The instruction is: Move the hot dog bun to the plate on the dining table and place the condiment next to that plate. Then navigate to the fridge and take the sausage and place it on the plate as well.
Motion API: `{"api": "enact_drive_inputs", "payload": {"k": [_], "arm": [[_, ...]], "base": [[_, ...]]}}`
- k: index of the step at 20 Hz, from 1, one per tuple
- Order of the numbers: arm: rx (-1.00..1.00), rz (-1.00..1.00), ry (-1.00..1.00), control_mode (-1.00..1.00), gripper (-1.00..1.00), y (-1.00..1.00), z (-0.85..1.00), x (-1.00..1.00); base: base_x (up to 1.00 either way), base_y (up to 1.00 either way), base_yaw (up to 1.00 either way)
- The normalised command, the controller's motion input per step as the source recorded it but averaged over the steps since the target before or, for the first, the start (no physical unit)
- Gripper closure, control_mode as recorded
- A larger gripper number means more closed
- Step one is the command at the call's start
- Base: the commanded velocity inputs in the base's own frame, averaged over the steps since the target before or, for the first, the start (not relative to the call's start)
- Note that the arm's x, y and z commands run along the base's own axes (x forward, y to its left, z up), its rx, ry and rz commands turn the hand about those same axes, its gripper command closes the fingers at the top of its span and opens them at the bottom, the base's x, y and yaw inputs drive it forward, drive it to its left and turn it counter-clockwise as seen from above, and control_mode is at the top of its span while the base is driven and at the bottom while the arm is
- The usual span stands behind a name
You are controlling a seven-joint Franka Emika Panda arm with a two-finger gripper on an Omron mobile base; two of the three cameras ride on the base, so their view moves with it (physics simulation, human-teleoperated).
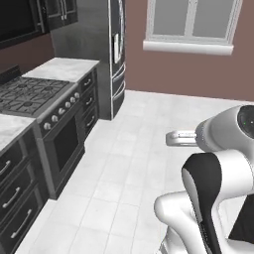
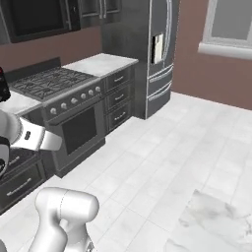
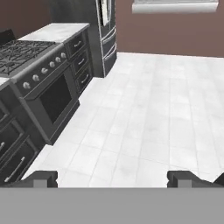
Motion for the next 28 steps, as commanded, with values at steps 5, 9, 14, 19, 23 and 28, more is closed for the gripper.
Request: {"api": "enact_drive_inputs", "payload": {"k": [5, 9, 14, 19, 23, 28], "arm": [[0.0, 0.0, 0.0, 1.0, -1.0, 0.0, 0.0, 0.0], [0.0, 0.0, 0.0, 1.0, -1.0, 0.0, 0.0, 0.0], [0.0, 0.0, 0.0, 1.0, -1.0, 0.0, 0.0, 0.0], [0.0, 0.0, 0.0, 1.0, -1.0, 0.0, 0.0, 0.0], [0.0, 0.0, 0.0, 1.0, -1.0, 0.0, 0.0, 0.0], [0.0, 0.0, 0.0, 1.0, -1.0, 0.0, 0.0, 0.0]], "base": [[1.0, -0.36, 0.35], [1.0, -0.51, 0.29], [1.0, -0.54, 0.27], [1.0, 0.05, 0.06], [1.0, 0.47, -0.14], [1.0, 0.07, -0.09]]}}
